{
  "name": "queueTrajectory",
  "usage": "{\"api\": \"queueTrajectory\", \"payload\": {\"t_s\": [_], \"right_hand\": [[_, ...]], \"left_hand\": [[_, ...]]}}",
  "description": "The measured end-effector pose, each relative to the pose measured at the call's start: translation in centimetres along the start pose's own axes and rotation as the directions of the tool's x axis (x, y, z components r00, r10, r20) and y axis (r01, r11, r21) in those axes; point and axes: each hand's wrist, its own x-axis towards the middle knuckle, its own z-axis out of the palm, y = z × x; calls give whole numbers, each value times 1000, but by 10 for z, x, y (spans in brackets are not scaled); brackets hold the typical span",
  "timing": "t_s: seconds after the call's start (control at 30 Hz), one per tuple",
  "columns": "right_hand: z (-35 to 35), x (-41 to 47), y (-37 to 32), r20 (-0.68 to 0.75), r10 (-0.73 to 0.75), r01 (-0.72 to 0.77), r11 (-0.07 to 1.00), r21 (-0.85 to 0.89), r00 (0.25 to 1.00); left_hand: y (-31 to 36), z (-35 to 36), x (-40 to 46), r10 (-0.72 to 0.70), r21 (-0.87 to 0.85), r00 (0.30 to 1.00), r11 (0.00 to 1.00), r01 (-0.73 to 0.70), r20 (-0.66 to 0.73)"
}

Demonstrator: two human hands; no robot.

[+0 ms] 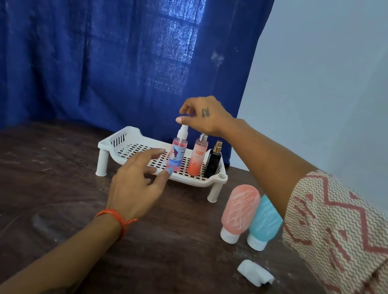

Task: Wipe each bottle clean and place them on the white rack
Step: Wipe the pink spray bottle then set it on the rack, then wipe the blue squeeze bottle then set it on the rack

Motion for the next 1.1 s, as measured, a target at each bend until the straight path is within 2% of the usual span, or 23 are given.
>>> {"api": "queueTrajectory", "payload": {"t_s": [0.23,0.5,0.6,0.73,0.8,0.9,1.1], "right_hand": [[-52,-53,17,-87,7,-4,999,37,996],[-78,-166,51,-86,100,-88,987,135,991],[-65,-206,62,-92,142,-122,972,200,986],[-31,-241,68,-69,230,-196,926,322,971],[-12,-248,66,-81,289,-226,868,443,954],[10,-252,65,-122,399,-267,781,564,909],[32,-256,65,-200,486,-282,743,606,851]], "left_hand": [[22,-2,-11,98,-49,994,994,-96,47],[73,18,-42,220,-61,961,975,-213,166],[85,29,-56,265,-61,949,964,-258,173],[78,34,-72,385,97,881,901,-423,274],[72,32,-75,401,144,861,876,-460,312],[68,29,-74,385,138,866,885,-444,319],[61,26,-68,333,104,885,918,-383,325]]}}
